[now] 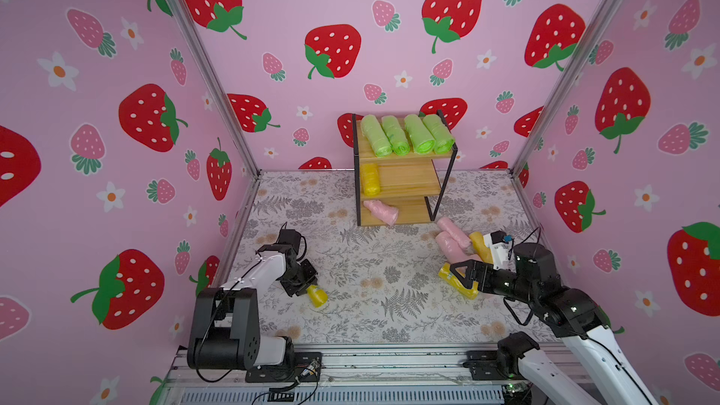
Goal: Sort the rolls of trash bags by color and place them on the shelf
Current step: Pick up the roll of trash bags from the center of the board.
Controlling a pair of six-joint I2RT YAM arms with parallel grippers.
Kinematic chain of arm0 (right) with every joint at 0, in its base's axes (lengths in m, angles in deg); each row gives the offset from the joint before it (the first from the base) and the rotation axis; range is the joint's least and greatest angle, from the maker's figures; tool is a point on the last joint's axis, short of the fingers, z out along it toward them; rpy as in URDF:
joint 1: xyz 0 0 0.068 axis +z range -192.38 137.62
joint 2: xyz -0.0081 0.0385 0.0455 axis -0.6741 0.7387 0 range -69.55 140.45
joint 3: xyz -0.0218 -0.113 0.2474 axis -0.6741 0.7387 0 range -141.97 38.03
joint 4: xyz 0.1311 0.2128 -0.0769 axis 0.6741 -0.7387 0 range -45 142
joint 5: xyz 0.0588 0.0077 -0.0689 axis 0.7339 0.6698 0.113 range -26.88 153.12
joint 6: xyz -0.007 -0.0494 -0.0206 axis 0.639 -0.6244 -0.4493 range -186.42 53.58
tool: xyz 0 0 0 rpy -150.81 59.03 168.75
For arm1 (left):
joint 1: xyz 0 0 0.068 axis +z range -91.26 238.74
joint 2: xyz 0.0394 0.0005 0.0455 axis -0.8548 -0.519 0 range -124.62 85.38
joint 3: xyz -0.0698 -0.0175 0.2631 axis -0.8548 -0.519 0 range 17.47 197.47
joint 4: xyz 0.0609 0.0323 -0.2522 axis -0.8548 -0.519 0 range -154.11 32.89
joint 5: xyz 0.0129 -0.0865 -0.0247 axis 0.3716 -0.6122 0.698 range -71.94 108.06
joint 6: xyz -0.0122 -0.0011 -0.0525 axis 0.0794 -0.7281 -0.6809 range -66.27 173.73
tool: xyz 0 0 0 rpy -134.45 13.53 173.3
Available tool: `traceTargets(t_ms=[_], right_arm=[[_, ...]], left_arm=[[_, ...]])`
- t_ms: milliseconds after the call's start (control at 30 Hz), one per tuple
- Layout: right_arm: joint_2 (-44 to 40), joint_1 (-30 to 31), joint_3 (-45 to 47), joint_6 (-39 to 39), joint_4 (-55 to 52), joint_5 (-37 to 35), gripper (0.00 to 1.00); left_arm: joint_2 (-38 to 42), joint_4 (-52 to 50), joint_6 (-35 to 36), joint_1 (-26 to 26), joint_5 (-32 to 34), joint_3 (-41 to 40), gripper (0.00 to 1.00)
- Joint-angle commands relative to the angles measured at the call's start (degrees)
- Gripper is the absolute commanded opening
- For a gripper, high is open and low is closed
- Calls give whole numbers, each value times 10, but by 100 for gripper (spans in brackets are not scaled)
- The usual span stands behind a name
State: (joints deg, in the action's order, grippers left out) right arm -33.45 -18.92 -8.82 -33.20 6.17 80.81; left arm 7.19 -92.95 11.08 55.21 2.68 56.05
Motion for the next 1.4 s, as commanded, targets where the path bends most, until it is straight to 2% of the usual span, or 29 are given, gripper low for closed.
traceTargets(t_ms=[0,67,100,333,433,567,767,900,1100,1367], right_arm=[[22,3,-38,-13,-33,62,97],[49,14,-55,10,-33,143,99],[54,30,-56,29,-27,148,99],[56,231,-2,129,97,19,99],[97,298,24,159,176,-13,99],[202,364,8,170,242,-55,99],[337,417,-65,148,296,-51,99],[395,442,-116,128,296,-67,99],[411,461,-121,111,365,-72,99],[432,461,-121,108,375,-78,100]], left_arm=[[27,56,-70,-51,-37,-41,0],[55,80,-107,-86,-56,-43,0],[62,85,-119,-97,-66,-40,0],[94,60,-163,-192,-51,32,0],[108,73,-185,-214,-63,41,0],[149,82,-216,-238,-66,46,0],[230,65,-262,-255,-61,52,0],[282,33,-273,-257,-52,58,0],[336,26,-300,-258,-50,40,0],[342,38,-314,-259,-61,48,0]])
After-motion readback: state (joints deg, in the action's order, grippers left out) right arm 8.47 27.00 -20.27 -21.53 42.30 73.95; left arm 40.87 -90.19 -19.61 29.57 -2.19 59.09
